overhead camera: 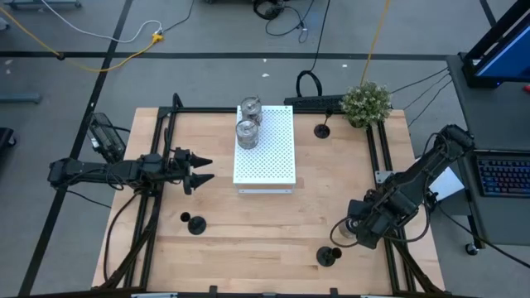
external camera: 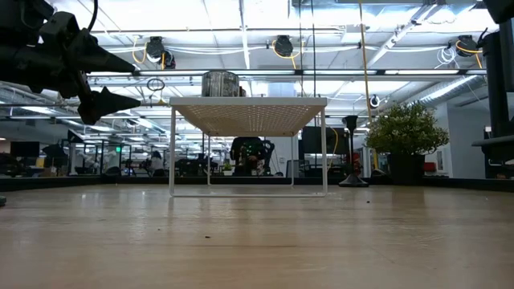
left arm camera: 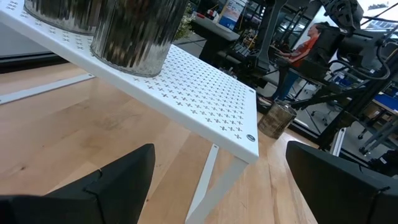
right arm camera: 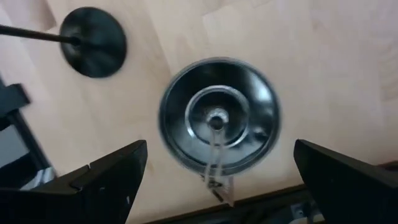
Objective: Pick & Place candle stick holders
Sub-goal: Put the silver scented candle on the shelf
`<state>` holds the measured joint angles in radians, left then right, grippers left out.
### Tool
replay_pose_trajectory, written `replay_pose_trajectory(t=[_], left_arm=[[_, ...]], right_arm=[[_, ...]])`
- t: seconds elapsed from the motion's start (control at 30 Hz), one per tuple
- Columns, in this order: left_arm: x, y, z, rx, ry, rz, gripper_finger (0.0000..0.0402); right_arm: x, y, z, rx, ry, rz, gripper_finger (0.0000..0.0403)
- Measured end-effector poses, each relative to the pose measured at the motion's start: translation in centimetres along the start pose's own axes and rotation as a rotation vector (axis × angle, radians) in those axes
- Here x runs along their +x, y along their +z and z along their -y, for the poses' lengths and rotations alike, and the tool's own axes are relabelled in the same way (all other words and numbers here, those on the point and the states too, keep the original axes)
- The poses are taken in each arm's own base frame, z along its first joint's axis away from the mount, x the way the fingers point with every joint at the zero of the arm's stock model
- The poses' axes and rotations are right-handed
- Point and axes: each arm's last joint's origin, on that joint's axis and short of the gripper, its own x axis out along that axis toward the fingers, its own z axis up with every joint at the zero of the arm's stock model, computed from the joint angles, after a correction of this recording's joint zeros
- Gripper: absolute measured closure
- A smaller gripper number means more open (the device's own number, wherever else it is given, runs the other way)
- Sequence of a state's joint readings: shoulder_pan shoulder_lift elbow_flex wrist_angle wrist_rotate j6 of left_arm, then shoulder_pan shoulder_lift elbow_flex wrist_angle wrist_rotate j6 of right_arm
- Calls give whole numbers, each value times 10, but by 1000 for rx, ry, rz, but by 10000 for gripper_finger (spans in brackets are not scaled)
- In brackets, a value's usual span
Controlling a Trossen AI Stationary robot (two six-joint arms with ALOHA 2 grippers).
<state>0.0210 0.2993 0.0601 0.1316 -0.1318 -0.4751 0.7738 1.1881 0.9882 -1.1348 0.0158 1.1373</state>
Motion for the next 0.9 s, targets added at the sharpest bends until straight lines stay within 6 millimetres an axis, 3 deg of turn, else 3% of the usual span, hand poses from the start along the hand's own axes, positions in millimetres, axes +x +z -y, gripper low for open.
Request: replay_pose_trajectory(t=[0.9], left_arm=[[0, 0, 0, 0, 0, 0, 36]], right_arm=[[13, -6, -3, -71, -18, 84, 7]])
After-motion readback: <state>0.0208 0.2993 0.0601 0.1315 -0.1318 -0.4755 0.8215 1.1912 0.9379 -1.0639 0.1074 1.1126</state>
